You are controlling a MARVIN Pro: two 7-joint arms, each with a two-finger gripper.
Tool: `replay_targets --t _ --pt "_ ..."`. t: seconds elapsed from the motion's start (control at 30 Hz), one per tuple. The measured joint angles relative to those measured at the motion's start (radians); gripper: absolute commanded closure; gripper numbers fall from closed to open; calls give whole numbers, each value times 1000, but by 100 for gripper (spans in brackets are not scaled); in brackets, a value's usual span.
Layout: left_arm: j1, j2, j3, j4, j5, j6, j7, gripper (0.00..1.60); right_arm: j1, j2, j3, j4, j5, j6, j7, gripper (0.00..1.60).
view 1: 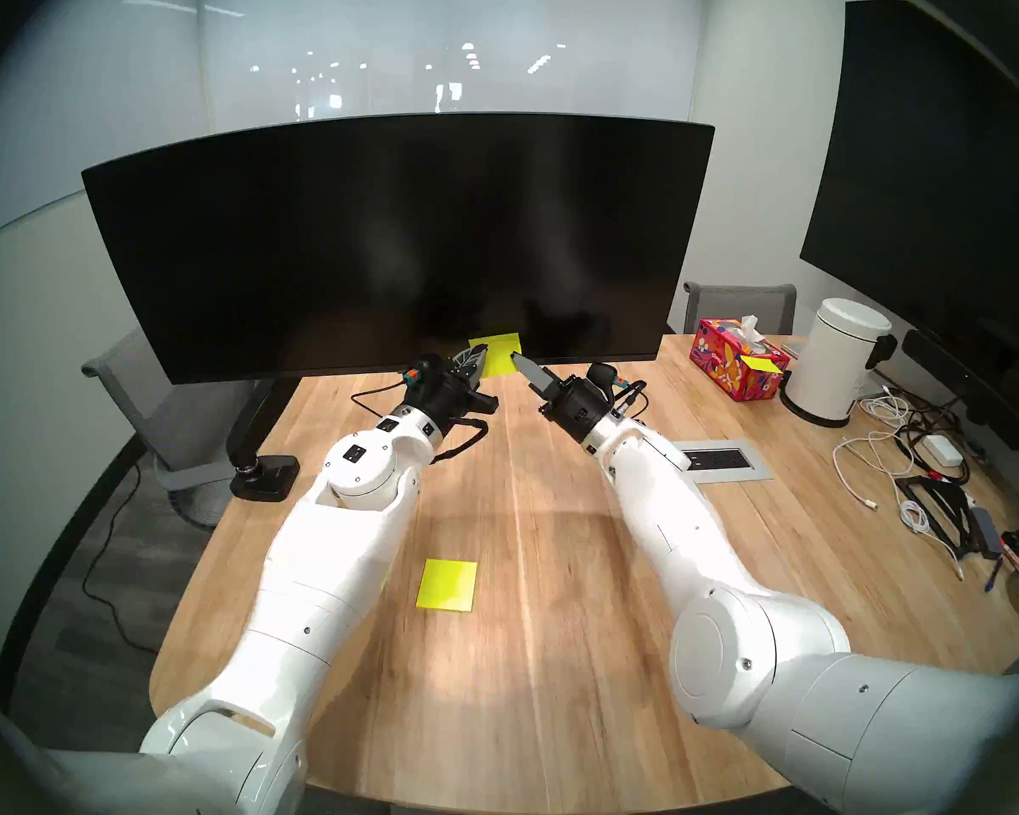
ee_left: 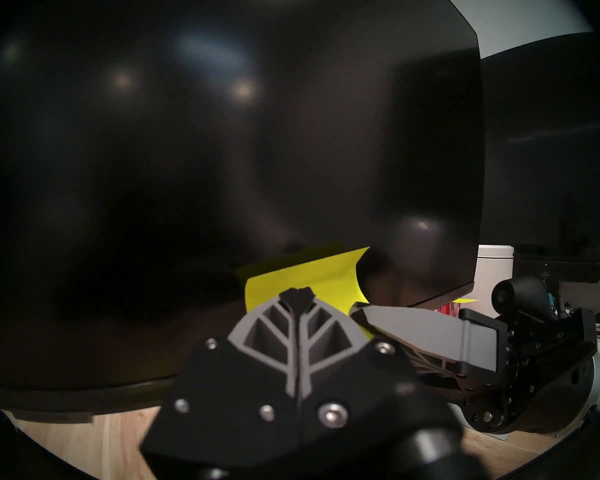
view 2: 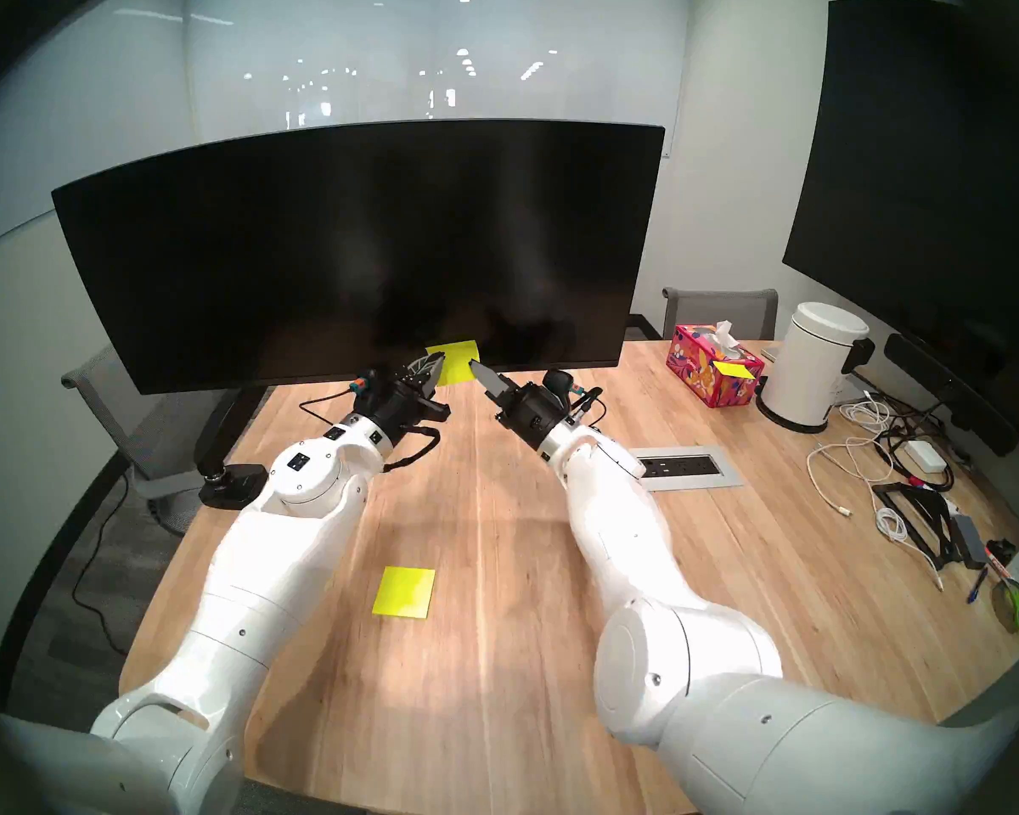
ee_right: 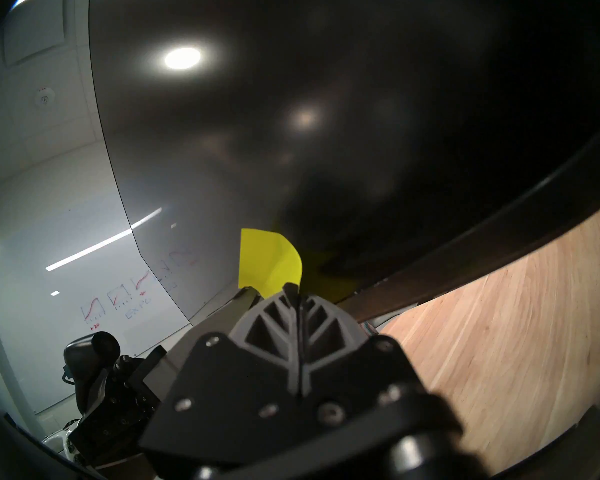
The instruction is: Peel one sticky note off the pad and stick it onto the monitor, then press it flat
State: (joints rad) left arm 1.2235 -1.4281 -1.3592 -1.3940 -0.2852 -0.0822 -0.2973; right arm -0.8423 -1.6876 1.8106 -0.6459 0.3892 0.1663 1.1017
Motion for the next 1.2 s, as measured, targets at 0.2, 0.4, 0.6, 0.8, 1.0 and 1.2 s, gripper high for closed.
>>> replay_targets --t 0.2,0.4,0.6,0.8,1.0,1.2 --pt "-12 -6 0 15 0 -4 6 160 0 0 0 0 0 0 0 160" --pt "-21 -10 1 26 0 -7 9 160 0 0 0 0 0 0 0 160" --pt "-25 -11 1 32 -1 -8 9 160 0 0 0 0 0 0 0 160" --pt "-26 -12 1 34 -3 -9 5 160 0 0 0 0 0 0 0 160" --pt "-26 -12 -1 33 -6 -10 1 160 0 0 0 0 0 0 0 160" --pt "-26 -12 -4 30 -9 -9 -1 160 0 0 0 0 0 0 0 160"
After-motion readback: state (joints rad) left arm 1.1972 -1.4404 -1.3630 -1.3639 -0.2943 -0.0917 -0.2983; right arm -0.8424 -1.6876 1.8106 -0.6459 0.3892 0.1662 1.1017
